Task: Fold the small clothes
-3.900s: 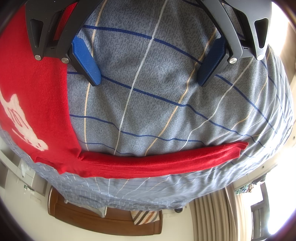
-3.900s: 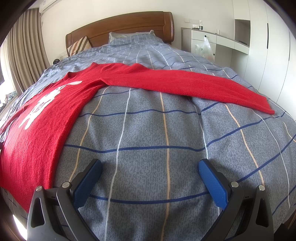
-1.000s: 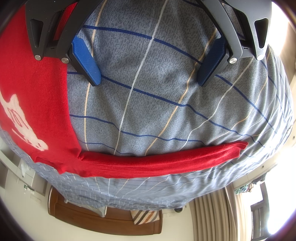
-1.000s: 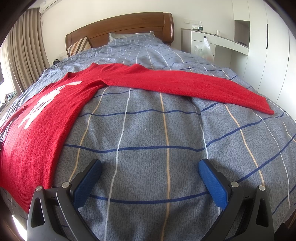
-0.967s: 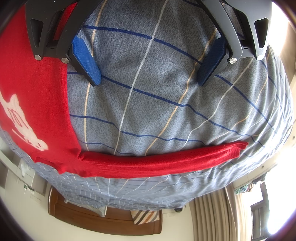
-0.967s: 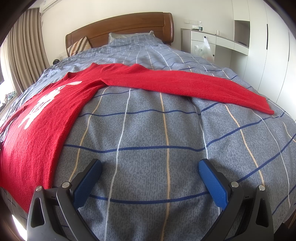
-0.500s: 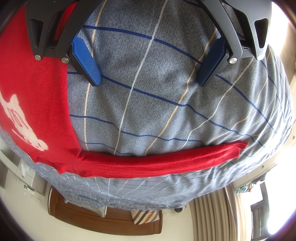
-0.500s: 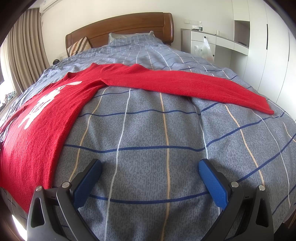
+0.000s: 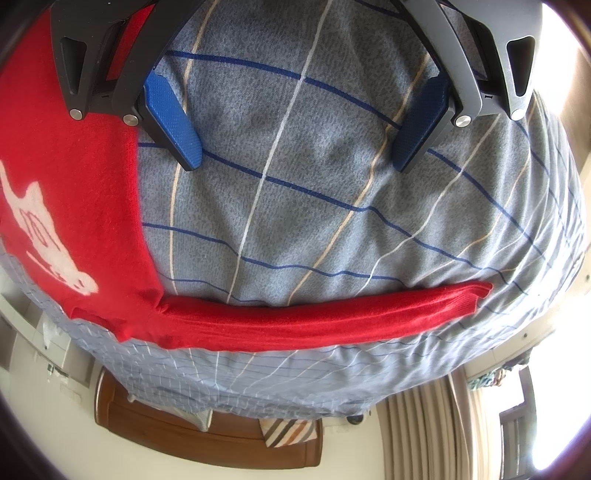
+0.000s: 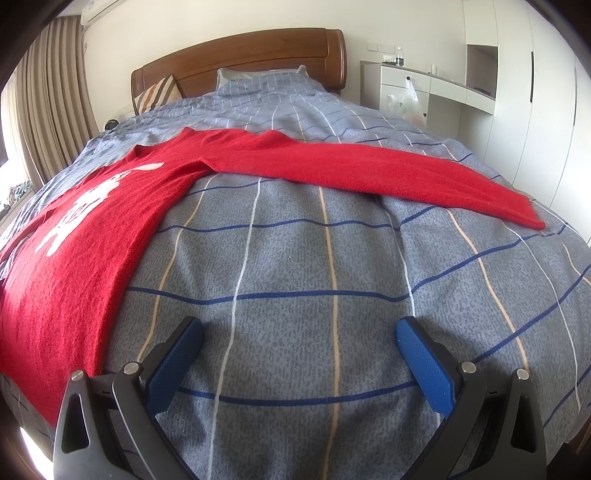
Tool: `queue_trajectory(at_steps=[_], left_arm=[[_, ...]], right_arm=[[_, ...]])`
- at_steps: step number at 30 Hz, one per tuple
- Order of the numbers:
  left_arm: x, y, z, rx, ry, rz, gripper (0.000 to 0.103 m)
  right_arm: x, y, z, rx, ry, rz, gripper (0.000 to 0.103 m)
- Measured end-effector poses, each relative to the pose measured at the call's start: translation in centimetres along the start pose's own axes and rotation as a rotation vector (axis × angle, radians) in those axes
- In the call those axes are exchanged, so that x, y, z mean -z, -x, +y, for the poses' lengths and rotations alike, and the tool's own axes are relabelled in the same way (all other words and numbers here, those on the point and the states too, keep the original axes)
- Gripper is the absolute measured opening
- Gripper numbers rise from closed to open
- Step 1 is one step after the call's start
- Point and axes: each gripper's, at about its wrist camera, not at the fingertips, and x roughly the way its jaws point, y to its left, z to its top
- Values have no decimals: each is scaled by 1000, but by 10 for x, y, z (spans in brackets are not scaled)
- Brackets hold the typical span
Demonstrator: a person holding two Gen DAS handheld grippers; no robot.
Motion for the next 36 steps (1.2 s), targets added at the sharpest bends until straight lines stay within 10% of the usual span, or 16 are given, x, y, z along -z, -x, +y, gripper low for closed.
queue_trajectory(at_steps=[7,13,21,25,36], left_arm=[[-3,34,25,26,126,-134,103],[-9,20,41,45,201,-91,103],[-9,14,41,65,204,-83,103],[-9,11,38,56,190,-71,103],[-5,9,44,60,233,-53,103]], right_arm=[[-1,-1,-2,-2,-2,-4,103],[-6,7,-7,-31,-28,38,102],[-37,48,-108,-348,-596,-107,101],[-48,2,-161,-422,-938,14,82],[-65,-42,-225,-247,-1130,-80,27]])
